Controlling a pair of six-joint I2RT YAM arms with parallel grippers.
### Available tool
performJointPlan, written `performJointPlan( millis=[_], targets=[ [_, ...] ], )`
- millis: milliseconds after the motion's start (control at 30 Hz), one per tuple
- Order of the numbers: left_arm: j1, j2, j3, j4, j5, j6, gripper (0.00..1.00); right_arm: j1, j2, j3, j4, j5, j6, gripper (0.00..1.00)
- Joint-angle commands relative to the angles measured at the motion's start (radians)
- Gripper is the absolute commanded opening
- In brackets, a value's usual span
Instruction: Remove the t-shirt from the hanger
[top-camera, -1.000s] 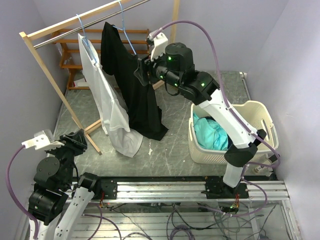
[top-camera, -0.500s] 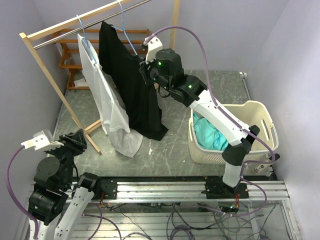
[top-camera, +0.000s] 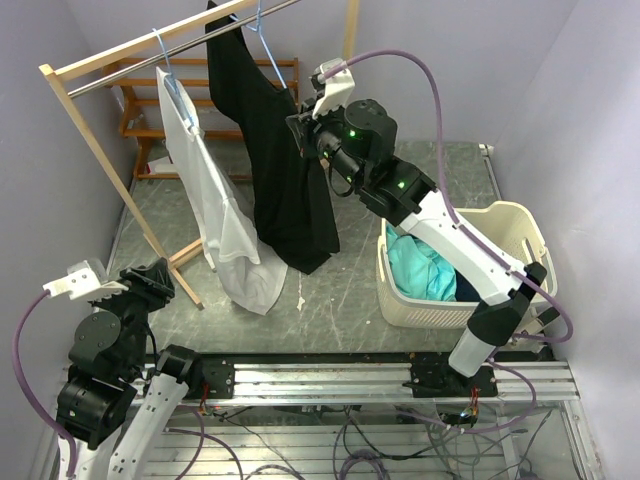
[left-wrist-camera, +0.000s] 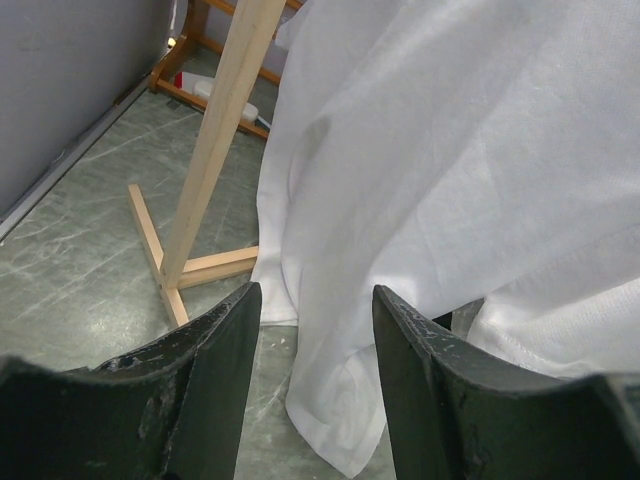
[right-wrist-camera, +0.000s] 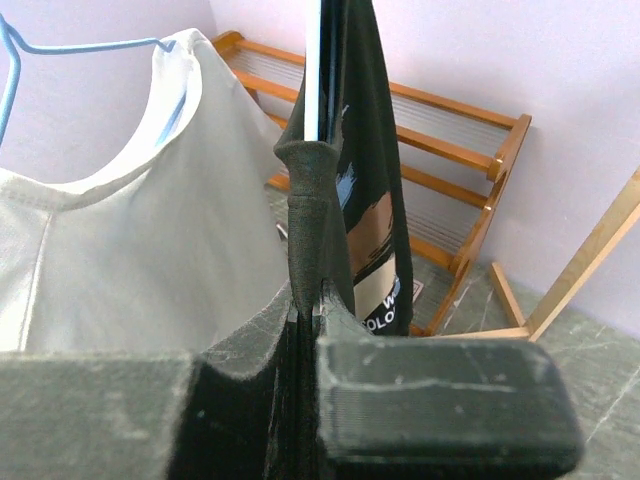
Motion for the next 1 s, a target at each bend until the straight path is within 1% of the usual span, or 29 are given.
performJointPlan(
  millis=[0, 100, 167, 300, 400, 533, 600, 667, 733, 800, 867, 967],
  targets=[
    [0.006, 0.011, 0.022, -0.005, -0.019, -0.009, 0.60, -0.004, -0.009, 0.054, 0.109, 0.007, 0.011, 0.00],
    [0.006, 0.013, 0.023, -0.005, -0.020, -0.009, 0.60, -0.004, -0.044, 0.023, 0.078, 0.012, 0.016, 0.00],
    [0.006, 0.014, 0.023, -0.005, -0.020, -0.008, 0.61, -0.004, -0.094, -0.039, 0.063, 0.012, 0.018, 0.00],
    [0.006, 0.009, 0.023, 0.004, -0.005, 0.005, 0.65, -0.004, -0.265, -0.204, 0.041, -0.007, 0.027, 0.00],
    [0.006, -0.009, 0.020, 0.043, 0.064, 0.060, 0.68, -0.005, -0.385, -0.298, -0.020, -0.049, 0.042, 0.00],
    [0.006, 0.003, 0.045, 0.130, 0.221, 0.120, 0.70, -0.003, -0.526, -0.395, -0.113, -0.117, 0.059, 0.00],
    [0.006, 0.037, 0.081, 0.202, 0.340, 0.163, 0.70, -0.003, -0.581, -0.421, -0.166, -0.171, 0.069, 0.00],
    [0.006, 0.108, 0.142, 0.256, 0.481, 0.198, 0.70, -0.003, -0.621, -0.435, -0.220, -0.247, 0.080, 0.00],
    [0.006, 0.210, 0.239, 0.264, 0.603, 0.219, 0.71, -0.002, -0.657, -0.446, -0.266, -0.320, 0.091, 0.00],
    [0.006, 0.330, 0.372, 0.240, 0.719, 0.242, 0.71, -0.002, -0.689, -0.460, -0.297, -0.394, 0.101, 0.00],
    [0.007, 0.447, 0.491, 0.201, 0.839, 0.264, 0.77, -0.002, -0.714, -0.458, -0.340, -0.474, 0.111, 0.00],
    [0.007, 0.581, 0.631, 0.159, 0.985, 0.292, 0.79, -0.003, -0.751, -0.460, -0.393, -0.593, 0.129, 0.00]
  ],
)
